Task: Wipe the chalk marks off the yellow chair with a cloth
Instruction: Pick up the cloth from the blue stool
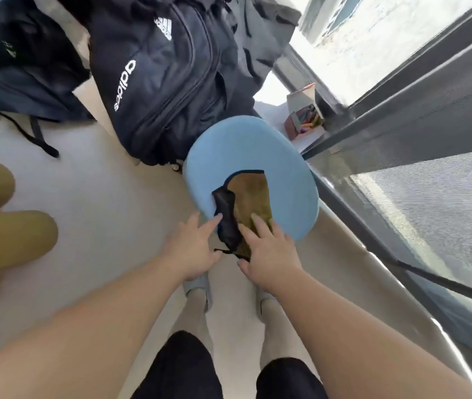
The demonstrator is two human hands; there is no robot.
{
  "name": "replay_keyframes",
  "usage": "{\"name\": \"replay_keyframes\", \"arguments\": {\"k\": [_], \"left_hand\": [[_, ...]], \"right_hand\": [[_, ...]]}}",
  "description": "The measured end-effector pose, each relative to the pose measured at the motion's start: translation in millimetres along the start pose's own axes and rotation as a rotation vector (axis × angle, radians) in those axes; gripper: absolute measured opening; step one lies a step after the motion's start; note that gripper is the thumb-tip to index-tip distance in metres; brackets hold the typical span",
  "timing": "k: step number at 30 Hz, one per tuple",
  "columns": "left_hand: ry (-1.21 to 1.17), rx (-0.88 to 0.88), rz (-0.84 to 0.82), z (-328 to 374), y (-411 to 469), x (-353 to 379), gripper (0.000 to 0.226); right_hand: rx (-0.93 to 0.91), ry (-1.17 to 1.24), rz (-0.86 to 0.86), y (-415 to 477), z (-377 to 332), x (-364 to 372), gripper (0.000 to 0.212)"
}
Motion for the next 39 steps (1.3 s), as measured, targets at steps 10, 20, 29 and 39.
{"name": "replay_keyframes", "arguments": {"k": [10, 20, 29, 39], "left_hand": [[0.282, 0.023, 0.087, 24, -1, 6, 0.087], [0.063, -0.004, 0.136, 28, -32, -23, 0.079], [-0.276, -0.267, 0.272, 33, -206, -82, 0.066], [-0.807, -0.504, 0.431, -48, -388, -95, 0.034]], "right_hand": [[-0.088, -0.131, -0.001, 1, 4, -3, 0.08], [-0.073, 0.066, 0.077, -27, 7, -29, 0.072], [0.172, 1.015, 0.295, -134, -10, -147, 0.013], [-0.328, 0.659, 0.056, -221, -198, -214, 0.04]]}}
Point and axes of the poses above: each hand's wrist, its own y-axis towards the middle knuckle, its own x-axis out of the palm, z = x × y, the point moved 3 cm from there along y, towards the middle knuckle, and after that the axes turned 3 degrees about x, right-handed, at the moved point
